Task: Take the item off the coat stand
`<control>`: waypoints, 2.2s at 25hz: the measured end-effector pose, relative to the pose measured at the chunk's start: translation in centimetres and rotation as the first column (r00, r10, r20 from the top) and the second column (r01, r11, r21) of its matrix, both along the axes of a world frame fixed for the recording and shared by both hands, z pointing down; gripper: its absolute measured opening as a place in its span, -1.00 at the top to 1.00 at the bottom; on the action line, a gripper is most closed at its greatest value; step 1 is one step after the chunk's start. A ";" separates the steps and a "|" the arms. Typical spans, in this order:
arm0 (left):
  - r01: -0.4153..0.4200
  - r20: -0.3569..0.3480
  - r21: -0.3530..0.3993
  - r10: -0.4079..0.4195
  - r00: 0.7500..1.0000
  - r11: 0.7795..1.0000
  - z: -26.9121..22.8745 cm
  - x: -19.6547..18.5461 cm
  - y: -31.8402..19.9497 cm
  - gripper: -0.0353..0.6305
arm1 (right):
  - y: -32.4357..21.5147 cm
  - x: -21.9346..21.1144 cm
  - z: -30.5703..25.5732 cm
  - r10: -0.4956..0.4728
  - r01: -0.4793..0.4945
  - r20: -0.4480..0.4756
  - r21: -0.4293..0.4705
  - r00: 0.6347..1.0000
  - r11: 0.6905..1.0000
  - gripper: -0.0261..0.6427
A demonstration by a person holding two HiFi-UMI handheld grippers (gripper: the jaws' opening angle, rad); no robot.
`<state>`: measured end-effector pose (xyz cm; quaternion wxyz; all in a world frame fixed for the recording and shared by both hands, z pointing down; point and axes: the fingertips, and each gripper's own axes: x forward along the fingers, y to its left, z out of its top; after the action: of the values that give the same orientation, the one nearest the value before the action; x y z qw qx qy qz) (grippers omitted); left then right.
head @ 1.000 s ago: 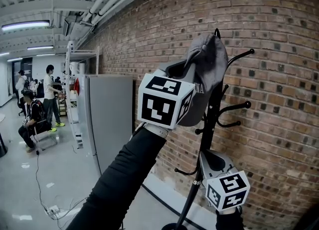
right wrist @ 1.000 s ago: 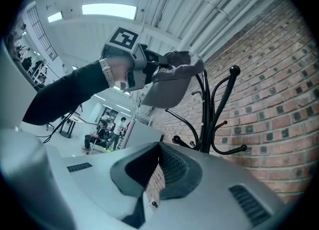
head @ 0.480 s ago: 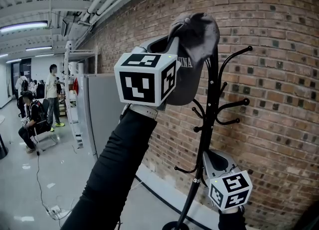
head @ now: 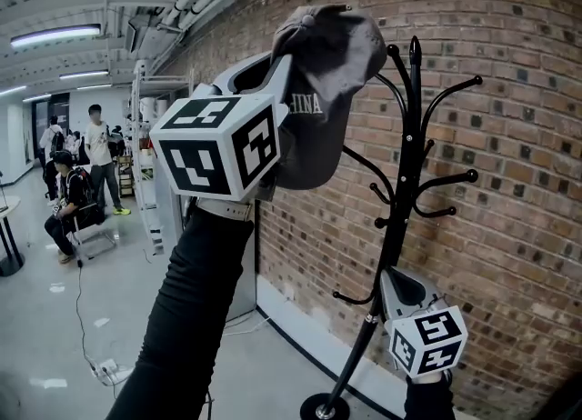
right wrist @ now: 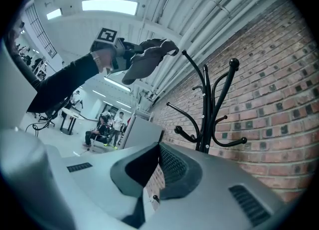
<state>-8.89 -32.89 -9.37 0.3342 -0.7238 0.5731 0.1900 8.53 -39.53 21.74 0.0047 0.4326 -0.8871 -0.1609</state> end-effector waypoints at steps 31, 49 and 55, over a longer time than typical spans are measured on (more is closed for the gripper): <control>0.015 0.020 -0.236 -0.010 1.000 0.972 22.6 -1.6 -3.0 0.80 | -0.4 0.1 3.8 0.025 -0.023 0.037 -0.054 0.999 0.998 0.89; -0.015 0.004 -0.421 0.018 1.000 0.907 35.0 0.4 -5.8 0.80 | -1.2 -0.1 7.7 0.047 -0.042 0.047 -0.104 0.998 0.994 0.89; -0.012 -0.021 -0.468 0.003 1.000 0.883 37.8 0.0 -5.9 0.80 | -0.9 0.5 8.5 0.051 -0.044 0.063 -0.115 0.997 0.992 0.89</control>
<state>-8.93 -38.83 28.48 0.1434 -0.7833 0.6024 0.0543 8.99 -40.48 30.27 0.0040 0.4577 -0.8839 -0.0959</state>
